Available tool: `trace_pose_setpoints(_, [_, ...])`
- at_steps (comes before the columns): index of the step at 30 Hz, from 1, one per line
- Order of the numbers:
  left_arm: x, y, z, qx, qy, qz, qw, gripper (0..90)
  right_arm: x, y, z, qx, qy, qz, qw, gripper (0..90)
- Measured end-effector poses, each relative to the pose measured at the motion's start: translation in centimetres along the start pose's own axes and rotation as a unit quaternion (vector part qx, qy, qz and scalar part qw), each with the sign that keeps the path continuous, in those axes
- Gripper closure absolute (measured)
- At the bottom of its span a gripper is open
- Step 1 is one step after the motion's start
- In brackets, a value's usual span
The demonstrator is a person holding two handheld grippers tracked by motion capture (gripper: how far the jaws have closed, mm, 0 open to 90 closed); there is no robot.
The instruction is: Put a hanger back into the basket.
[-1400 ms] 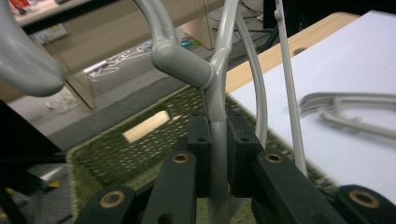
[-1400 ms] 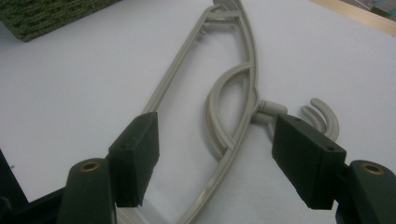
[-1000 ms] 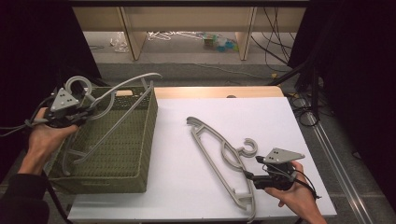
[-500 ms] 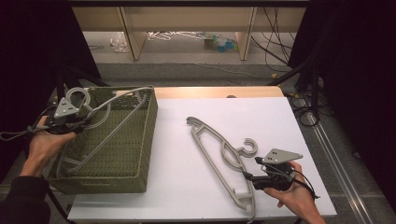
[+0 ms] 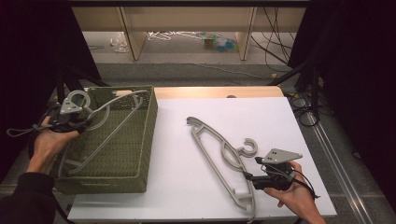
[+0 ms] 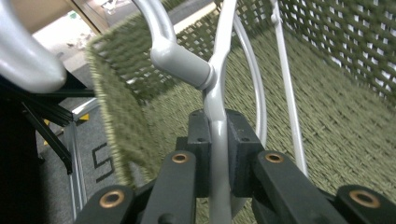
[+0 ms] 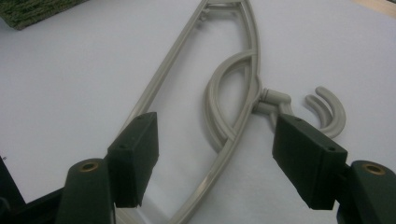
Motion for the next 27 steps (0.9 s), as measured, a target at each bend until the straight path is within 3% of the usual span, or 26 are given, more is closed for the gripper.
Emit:
trace_pose_setpoints(3, [-0.5, -0.2, 1.0, 0.016, -0.004, 0.008, 0.9998, 81.2, 0.2, -0.1, 0.1, 0.004, 0.002, 0.000, 1.0000, 32.2])
trace_pose_setpoints(7, [-0.8, -0.8, 2.2, 0.029, -0.008, -0.011, 0.9995, 79.9, 0.2, -0.1, 0.1, 0.003, 0.004, 0.004, 1.0000, 32.2])
trace_pose_setpoints(10, [-0.6, -1.1, 2.4, 0.038, 0.001, -0.015, 0.9992, 76.9, 0.1, -0.2, 0.1, 0.003, 0.004, 0.002, 1.0000, 32.1])
trace_pose_setpoints(11, [-0.3, -1.1, 2.3, 0.038, 0.016, -0.017, 0.9990, 74.6, 0.2, -0.2, 0.1, 0.005, 0.005, 0.007, 1.0000, 32.2])
trace_pose_setpoints(14, [0.3, -0.8, 1.4, 0.023, 0.024, -0.039, 0.9987, 72.4, 0.1, -0.2, 0.2, 0.002, 0.004, 0.000, 1.0000, 32.2])
trace_pose_setpoints(16, [0.5, -0.6, 0.8, 0.015, 0.032, -0.042, 0.9985, 70.9, 0.1, -0.2, 0.3, 0.002, 0.002, -0.004, 1.0000, 32.2])
trace_pose_setpoints(19, [0.1, 0.0, -0.9, -0.015, 0.026, -0.057, 0.9979, 66.4, 0.1, -0.2, 0.3, 0.002, 0.002, 0.000, 1.0000, 32.1])
trace_pose_setpoints(21, [-0.5, 0.3, -1.8, -0.035, 0.008, -0.068, 0.9970, 64.4, 0.1, -0.3, 0.3, 0.005, 0.004, 0.008, 0.9999, 32.1])
trace_pose_setpoints(23, [-1.0, 0.0, -2.8, -0.036, 0.003, -0.052, 0.9980, 63.9, 0.0, -0.3, 0.4, 0.003, 0.002, 0.002, 1.0000, 32.3])
trace_pose_setpoints(24, [-1.1, -0.1, -3.1, -0.034, 0.003, -0.048, 0.9982, 63.2, 0.1, -0.4, 0.4, 0.007, 0.005, 0.010, 0.9999, 32.3])
trace_pose_setpoints(25, [-1.6, 0.1, -3.5, -0.055, -0.004, -0.069, 0.9961, 62.3, 0.1, -0.4, 0.4, 0.007, 0.006, 0.011, 0.9999, 32.2])
trace_pose_setpoints(27, [-2.0, 0.3, -4.2, -0.073, -0.015, -0.087, 0.9934, 57.7, 0.1, -0.4, 0.4, 0.009, 0.006, 0.013, 0.9999, 31.5])
Point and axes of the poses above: each handheld gripper's, and its own axes: z roughly forward along the jaws, y roughly out of its top, x roughly to its left, the point moved 7 cm from there along z, roughly forward along the jaws, and after that the axes turned 7 degrees about -z, right-handed, at the moved point
